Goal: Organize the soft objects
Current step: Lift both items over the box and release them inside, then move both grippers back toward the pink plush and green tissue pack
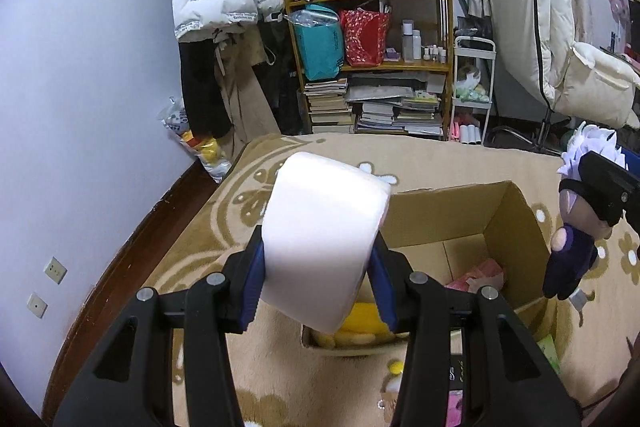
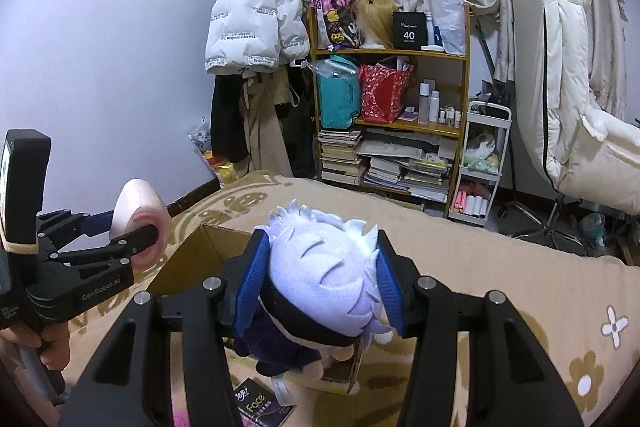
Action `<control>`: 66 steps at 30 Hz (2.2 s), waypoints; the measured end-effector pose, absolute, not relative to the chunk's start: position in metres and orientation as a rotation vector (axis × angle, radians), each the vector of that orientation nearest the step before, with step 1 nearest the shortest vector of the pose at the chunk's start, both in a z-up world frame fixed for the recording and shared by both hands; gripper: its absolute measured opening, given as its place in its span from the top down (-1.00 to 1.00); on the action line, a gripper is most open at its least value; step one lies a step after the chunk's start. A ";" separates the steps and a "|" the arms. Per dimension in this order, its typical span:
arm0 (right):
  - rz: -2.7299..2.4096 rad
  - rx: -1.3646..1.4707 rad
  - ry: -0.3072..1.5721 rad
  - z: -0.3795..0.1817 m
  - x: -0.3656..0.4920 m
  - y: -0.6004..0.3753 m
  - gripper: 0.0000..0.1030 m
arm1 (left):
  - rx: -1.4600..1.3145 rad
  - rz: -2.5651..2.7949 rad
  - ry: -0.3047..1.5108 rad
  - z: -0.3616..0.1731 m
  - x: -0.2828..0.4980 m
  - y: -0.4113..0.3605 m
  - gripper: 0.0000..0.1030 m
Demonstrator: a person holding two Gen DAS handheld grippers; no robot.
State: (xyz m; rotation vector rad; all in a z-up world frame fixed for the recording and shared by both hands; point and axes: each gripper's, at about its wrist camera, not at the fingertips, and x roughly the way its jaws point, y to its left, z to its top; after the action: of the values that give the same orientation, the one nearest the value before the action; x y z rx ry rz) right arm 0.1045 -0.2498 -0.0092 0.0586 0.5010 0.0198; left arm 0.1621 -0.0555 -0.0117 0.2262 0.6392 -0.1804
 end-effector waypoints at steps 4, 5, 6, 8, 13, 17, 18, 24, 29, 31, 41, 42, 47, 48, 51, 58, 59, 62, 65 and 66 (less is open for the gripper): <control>0.026 0.064 0.517 -0.017 0.114 -0.249 -0.06 | 0.236 -0.185 0.649 -0.017 0.172 -0.060 0.11; 0.028 0.066 0.525 -0.019 0.117 -0.249 -0.06 | 0.229 -0.189 0.656 -0.019 0.174 -0.061 0.11; 0.032 0.063 0.537 -0.023 0.121 -0.247 -0.06 | 0.215 -0.193 0.668 -0.021 0.177 -0.060 0.11; 0.037 0.055 0.553 -0.028 0.127 -0.245 -0.07 | 0.191 -0.203 0.685 -0.025 0.181 -0.059 0.11; 0.043 0.030 0.588 -0.039 0.140 -0.237 -0.07 | 0.183 -0.214 0.708 -0.033 0.188 -0.061 0.10; 0.042 0.004 0.615 -0.050 0.147 -0.231 -0.08 | 0.193 -0.221 0.718 -0.039 0.192 -0.064 0.09; 0.042 0.004 0.619 -0.052 0.148 -0.230 -0.08 | 0.197 -0.223 0.720 -0.041 0.193 -0.066 0.09; 0.036 0.013 0.653 -0.065 0.153 -0.231 -0.09 | 0.217 -0.247 0.743 -0.048 0.194 -0.075 0.08; 0.038 0.042 0.692 -0.077 0.156 -0.235 -0.11 | 0.256 -0.262 0.741 -0.051 0.193 -0.085 0.03; 0.036 0.053 0.695 -0.079 0.156 -0.236 -0.11 | 0.259 -0.264 0.747 -0.052 0.193 -0.087 -0.04; 0.026 0.080 0.706 -0.077 0.153 -0.245 -0.13 | 0.290 -0.245 0.705 -0.045 0.185 -0.092 -0.66; 0.024 0.089 0.704 -0.076 0.152 -0.248 -0.29 | 0.285 -0.243 0.704 -0.044 0.185 -0.091 -0.71; 0.001 0.117 0.673 -0.065 0.140 -0.254 -0.66 | 0.276 -0.225 0.707 -0.039 0.185 -0.085 -0.86; -0.002 0.123 0.672 -0.063 0.138 -0.256 -0.77 | 0.278 -0.215 0.706 -0.038 0.183 -0.083 -0.88; -0.010 0.147 0.661 -0.055 0.130 -0.262 -0.87 | 0.258 -0.204 0.717 -0.032 0.179 -0.076 -0.90; -0.024 0.166 0.643 -0.043 0.104 -0.267 -1.00 | 0.224 -0.188 0.758 -0.026 0.156 -0.056 -0.99; -0.024 0.166 0.643 -0.042 0.100 -0.267 -1.00 | 0.219 -0.185 0.771 -0.026 0.152 -0.052 -0.99; -0.023 0.172 0.646 -0.041 0.086 -0.268 -1.00 | 0.208 -0.180 0.808 -0.028 0.141 -0.043 -0.99; -0.020 0.187 0.653 -0.042 0.075 -0.268 -1.00 | 0.204 -0.176 0.835 -0.030 0.130 -0.038 -0.99; -0.015 0.193 0.654 -0.043 0.071 -0.268 -1.00 | 0.213 -0.163 0.847 -0.032 0.126 -0.036 -0.99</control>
State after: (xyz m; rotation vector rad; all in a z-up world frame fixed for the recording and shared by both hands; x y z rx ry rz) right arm 0.0709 -0.2680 -0.0429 0.1931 0.6541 -0.0149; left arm 0.1264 -0.0364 -0.0318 0.2133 0.8469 -0.1629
